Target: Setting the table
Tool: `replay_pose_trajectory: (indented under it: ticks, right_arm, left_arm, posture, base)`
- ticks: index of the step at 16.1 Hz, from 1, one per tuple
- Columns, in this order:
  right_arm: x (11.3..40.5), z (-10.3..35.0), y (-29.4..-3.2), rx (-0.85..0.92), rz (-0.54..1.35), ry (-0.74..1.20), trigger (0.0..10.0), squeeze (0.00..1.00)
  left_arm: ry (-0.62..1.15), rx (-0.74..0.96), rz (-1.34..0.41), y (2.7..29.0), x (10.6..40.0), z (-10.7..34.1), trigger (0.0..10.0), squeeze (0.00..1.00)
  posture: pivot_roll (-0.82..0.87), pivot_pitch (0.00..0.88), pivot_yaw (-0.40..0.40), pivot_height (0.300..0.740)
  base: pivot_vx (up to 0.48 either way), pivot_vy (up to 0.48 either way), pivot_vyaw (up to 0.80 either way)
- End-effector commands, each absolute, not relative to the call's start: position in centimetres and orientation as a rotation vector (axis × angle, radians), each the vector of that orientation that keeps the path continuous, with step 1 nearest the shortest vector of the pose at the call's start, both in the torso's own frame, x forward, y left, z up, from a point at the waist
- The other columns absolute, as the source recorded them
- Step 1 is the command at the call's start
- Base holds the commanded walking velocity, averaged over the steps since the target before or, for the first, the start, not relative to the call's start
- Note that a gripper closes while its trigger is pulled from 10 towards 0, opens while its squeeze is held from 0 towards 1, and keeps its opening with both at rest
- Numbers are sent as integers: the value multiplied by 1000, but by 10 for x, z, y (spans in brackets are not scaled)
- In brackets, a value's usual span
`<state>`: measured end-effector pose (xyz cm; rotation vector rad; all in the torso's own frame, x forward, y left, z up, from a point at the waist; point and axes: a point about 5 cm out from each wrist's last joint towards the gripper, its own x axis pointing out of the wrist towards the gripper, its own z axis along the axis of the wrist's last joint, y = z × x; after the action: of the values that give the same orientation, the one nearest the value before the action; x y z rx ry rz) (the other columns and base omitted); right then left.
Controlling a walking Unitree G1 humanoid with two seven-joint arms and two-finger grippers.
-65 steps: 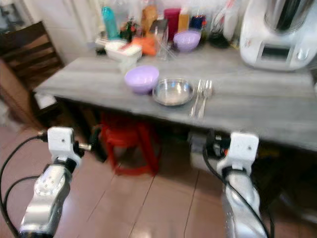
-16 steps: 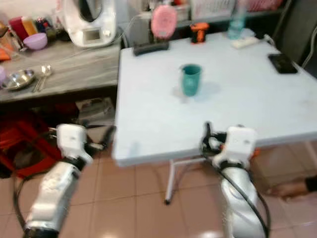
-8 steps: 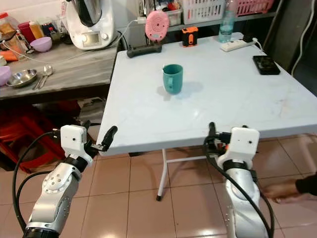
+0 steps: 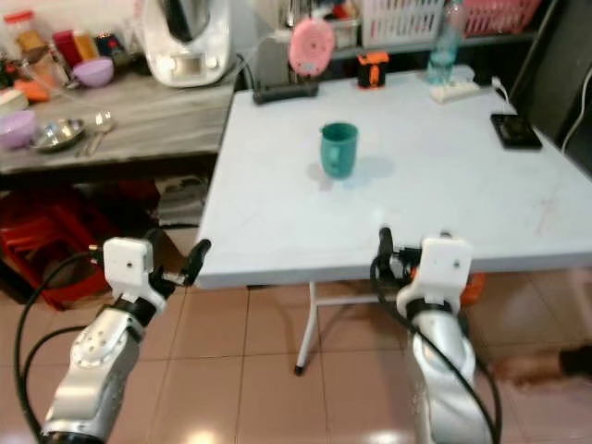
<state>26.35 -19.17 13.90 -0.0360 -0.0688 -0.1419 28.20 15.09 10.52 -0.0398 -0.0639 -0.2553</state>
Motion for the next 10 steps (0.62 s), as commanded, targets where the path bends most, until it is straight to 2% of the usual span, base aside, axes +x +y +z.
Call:
replay_pose_trajectory:
  ticks: [1, 10]
  right_arm:
    - [265, 143, -189, -34, -127, -84, 10000, 0]
    - [267, 145, -185, -67, -112, -87, 10000, 0]
  left_arm:
    - [-76, -35, -263, 153, 283, 108, 10000, 0]
    - [-69, -42, -279, 150, 283, 107, 10000, 0]
  posture:
    - [-136, 51, 105, 740]
    - [-137, 59, 108, 740]
  base:
    - [337, 0, 0]
    - [338, 0, 51]
